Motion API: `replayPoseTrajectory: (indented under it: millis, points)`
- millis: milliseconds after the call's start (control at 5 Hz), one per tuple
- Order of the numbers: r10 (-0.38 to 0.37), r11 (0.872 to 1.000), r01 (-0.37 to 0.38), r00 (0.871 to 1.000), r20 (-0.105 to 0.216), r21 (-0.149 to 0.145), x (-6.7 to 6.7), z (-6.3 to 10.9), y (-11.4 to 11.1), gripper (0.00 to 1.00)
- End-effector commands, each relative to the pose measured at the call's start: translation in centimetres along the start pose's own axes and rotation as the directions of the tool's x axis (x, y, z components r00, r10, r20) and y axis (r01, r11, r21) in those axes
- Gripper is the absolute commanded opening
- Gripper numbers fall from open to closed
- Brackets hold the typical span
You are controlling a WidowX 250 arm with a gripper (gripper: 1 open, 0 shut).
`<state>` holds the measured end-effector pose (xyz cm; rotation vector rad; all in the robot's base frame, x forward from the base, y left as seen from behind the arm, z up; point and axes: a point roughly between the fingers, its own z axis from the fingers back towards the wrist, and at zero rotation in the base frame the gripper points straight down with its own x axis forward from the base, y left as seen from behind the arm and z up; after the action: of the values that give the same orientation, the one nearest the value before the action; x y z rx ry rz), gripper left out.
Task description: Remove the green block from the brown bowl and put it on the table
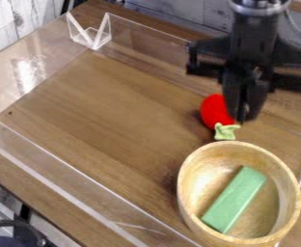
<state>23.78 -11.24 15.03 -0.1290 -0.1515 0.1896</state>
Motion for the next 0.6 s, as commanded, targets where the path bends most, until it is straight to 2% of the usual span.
replayPoseTrajectory:
  millis: [0,200,400]
  points:
    - [-0.017,1.0,0.017,1.0,0.024,-0.021,-0.8,-0.7,-1.1,1.0]
    - [-0.036,0.999,0.036,0.999,0.02,-0.021,-2.0,-2.2,-2.1,1.0]
    - [0.032,0.999,-0.032,0.999,0.028,-0.014,-2.5,-3.7,-2.1,1.0]
